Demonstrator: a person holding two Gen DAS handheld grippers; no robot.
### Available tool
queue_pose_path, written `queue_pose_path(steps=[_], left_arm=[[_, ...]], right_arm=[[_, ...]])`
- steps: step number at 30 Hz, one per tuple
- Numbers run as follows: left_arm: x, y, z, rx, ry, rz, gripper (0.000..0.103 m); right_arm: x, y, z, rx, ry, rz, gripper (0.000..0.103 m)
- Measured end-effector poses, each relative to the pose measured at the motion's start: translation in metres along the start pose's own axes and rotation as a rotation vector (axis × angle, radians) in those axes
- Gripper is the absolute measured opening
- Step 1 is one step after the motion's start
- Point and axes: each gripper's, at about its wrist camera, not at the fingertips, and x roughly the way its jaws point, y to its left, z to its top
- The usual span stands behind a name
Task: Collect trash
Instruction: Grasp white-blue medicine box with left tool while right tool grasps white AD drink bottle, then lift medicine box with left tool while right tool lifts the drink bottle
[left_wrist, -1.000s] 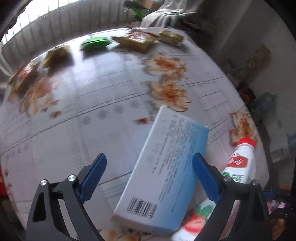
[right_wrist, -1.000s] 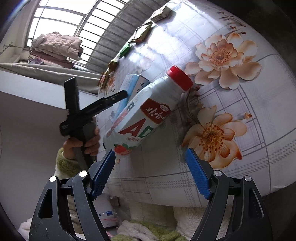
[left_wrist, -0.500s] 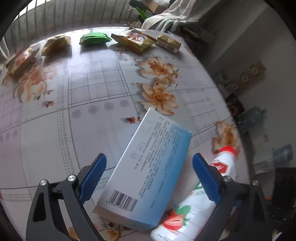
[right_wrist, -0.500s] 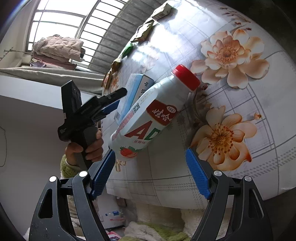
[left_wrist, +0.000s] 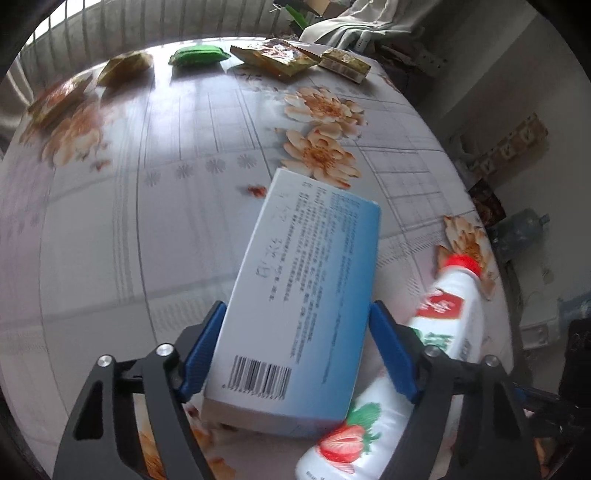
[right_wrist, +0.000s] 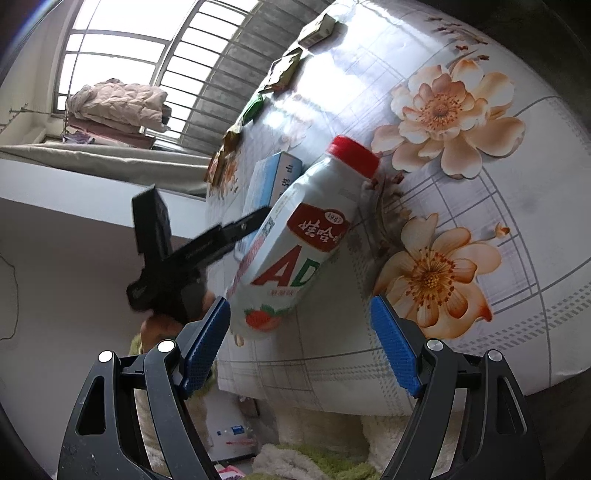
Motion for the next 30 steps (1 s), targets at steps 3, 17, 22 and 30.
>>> queue_pose_path(steps=[3,17,22,30], left_arm=[[-0.006,-0.009,-0.021,-0.021,-0.010,-0.023,0.075],[-0.044,0.006,-0.100,-0.221,-0.133,-0.014,0.074],[-0.055,0.015,-0.116,-0.250,-0.138,0.065,0.074],[-0.058,0.015,-0.125,-0.271,-0.134,0.059,0.076]], right_arm=[[0.000,-0.004,0.000,0.013,-0.009,-0.003,0.075],[0.005,0.008,0.006,-0.141,0.028,-0.175,0.075],[0.026,0.021,0.006,-0.278,0.108,-0.303,0.067],[0.014,0.008,-0.011,-0.250,0.069,-0.328,0.059]])
